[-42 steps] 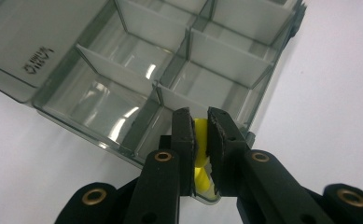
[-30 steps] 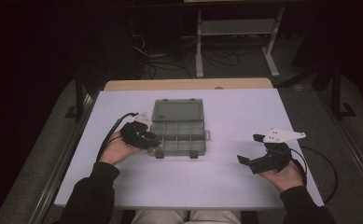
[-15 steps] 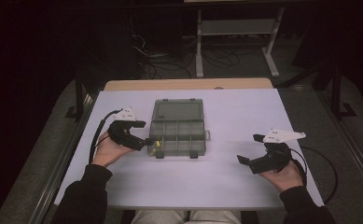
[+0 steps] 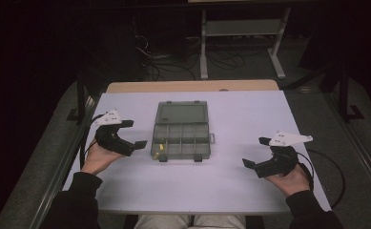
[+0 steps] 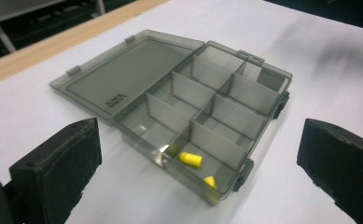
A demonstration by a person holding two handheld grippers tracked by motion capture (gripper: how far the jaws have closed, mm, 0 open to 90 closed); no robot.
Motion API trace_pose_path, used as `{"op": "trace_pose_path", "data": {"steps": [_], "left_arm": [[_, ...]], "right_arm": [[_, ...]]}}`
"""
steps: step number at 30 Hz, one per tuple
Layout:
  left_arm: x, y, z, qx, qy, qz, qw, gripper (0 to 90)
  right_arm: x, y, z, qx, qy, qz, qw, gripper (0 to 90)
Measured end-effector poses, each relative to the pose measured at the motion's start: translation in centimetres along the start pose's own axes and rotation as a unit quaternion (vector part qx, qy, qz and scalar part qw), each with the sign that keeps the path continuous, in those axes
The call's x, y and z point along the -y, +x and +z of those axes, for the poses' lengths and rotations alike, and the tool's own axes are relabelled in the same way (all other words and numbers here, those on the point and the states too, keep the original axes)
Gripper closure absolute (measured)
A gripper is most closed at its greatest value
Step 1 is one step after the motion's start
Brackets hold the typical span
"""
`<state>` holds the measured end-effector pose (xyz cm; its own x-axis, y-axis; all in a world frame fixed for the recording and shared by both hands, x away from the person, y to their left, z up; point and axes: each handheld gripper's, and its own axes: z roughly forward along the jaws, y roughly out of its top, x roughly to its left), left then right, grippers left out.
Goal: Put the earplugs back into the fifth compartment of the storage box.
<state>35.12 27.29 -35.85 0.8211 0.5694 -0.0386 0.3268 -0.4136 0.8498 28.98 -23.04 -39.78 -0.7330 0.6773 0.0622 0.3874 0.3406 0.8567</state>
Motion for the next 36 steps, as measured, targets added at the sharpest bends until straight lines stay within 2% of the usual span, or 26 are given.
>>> {"op": "trace_pose_path", "data": {"steps": [9,13,26,33,36], "left_arm": [[1.4,-0.2,-2.1,-0.041,-0.02,0.016,0.9988,0.0],[2.0,-0.2,-3.1,-0.049,-0.039,0.013,0.998,0.0],[4.1,-0.3,-4.8,-0.063,-0.065,-0.003,0.9959,0.0],[5.4,-0.2,-5.8,-0.073,-0.081,-0.019,0.9938,0.0],[5.9,-0.3,-6.5,-0.081,-0.084,-0.016,0.9931,0.0]], "right_arm": [[0.0,0.0,0.0,0.001,0.0,0.0,1.0,0.0],[0.0,0.0,0.0,0.002,0.001,0.0,1.0,0.0],[0.1,0.0,-0.2,0.005,-0.005,0.003,1.0,0.0],[0.1,0.0,-0.4,0.008,-0.01,0.003,0.9999,0.0],[0.1,0.0,-0.4,0.008,-0.011,0.004,0.9999,0.0]]}}
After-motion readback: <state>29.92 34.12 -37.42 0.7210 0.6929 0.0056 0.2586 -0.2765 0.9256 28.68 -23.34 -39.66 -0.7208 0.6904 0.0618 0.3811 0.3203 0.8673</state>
